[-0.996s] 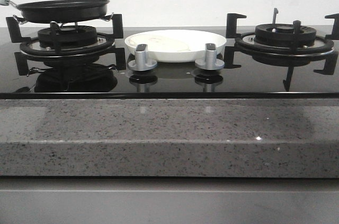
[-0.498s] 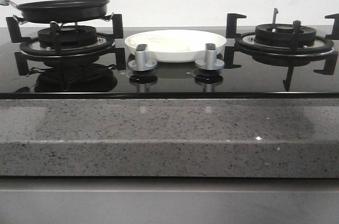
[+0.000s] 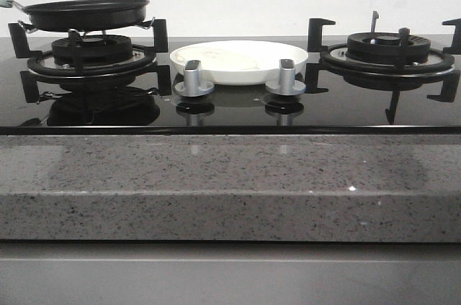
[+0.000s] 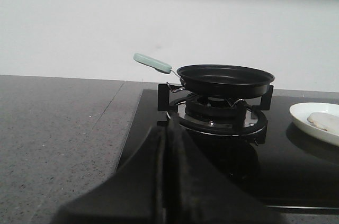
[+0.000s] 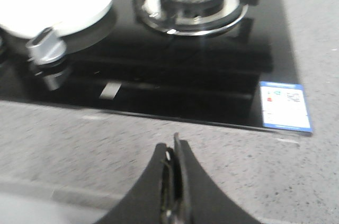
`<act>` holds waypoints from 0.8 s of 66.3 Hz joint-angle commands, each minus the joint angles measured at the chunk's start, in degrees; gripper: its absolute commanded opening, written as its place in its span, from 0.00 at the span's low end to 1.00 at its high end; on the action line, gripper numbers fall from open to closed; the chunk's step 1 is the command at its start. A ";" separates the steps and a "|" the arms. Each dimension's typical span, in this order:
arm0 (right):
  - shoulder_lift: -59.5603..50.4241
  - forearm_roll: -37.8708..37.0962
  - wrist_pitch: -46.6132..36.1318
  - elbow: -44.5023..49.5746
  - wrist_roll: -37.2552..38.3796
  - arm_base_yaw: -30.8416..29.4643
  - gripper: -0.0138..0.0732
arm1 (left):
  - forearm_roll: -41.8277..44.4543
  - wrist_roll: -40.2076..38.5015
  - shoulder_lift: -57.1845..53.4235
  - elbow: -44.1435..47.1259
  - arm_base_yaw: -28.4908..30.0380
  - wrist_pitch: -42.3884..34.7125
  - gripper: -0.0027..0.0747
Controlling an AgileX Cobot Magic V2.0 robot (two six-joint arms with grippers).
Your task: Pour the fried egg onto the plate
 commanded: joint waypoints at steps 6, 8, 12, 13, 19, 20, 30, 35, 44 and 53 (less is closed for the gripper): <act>-7.06 -0.73 -15.89 9.29 -0.82 -3.23 0.08 | -0.46 -0.14 -0.66 0.25 0.21 -4.23 0.01; -8.01 -0.73 -17.58 10.58 -0.82 -3.23 0.08 | -0.46 -0.14 -0.66 0.25 0.21 -4.23 0.01; -9.71 -0.73 -20.34 13.31 -0.82 -3.23 0.08 | -0.46 -0.14 -0.66 0.25 0.21 -4.23 0.01; -10.02 -0.73 -21.08 13.89 -0.82 -3.23 0.08 | -0.46 -0.14 -0.66 0.25 0.21 -4.23 0.01; -11.81 -0.73 -25.66 17.26 -0.82 -3.23 0.08 | -0.46 -0.14 -0.66 0.25 0.21 -4.23 0.01; -12.07 -0.73 -26.35 17.79 -0.82 -3.23 0.08 | -0.46 -0.14 -0.66 0.25 0.21 -4.23 0.01; -14.67 -0.73 -33.45 23.59 -0.82 -3.23 0.08 | -0.46 -0.14 -0.66 0.25 0.21 -4.23 0.01; -14.60 -0.73 -32.88 23.30 -0.82 -2.78 0.08 | -0.46 -0.14 -0.66 0.25 0.21 -4.23 0.01; -14.60 -0.73 -32.94 23.35 -0.82 -2.49 0.08 | -0.46 -0.14 -0.66 0.25 0.21 -4.23 0.01; -14.60 -0.73 -33.01 23.35 -0.82 -2.49 0.08 | -0.46 -0.14 -0.66 0.25 0.21 -4.23 0.01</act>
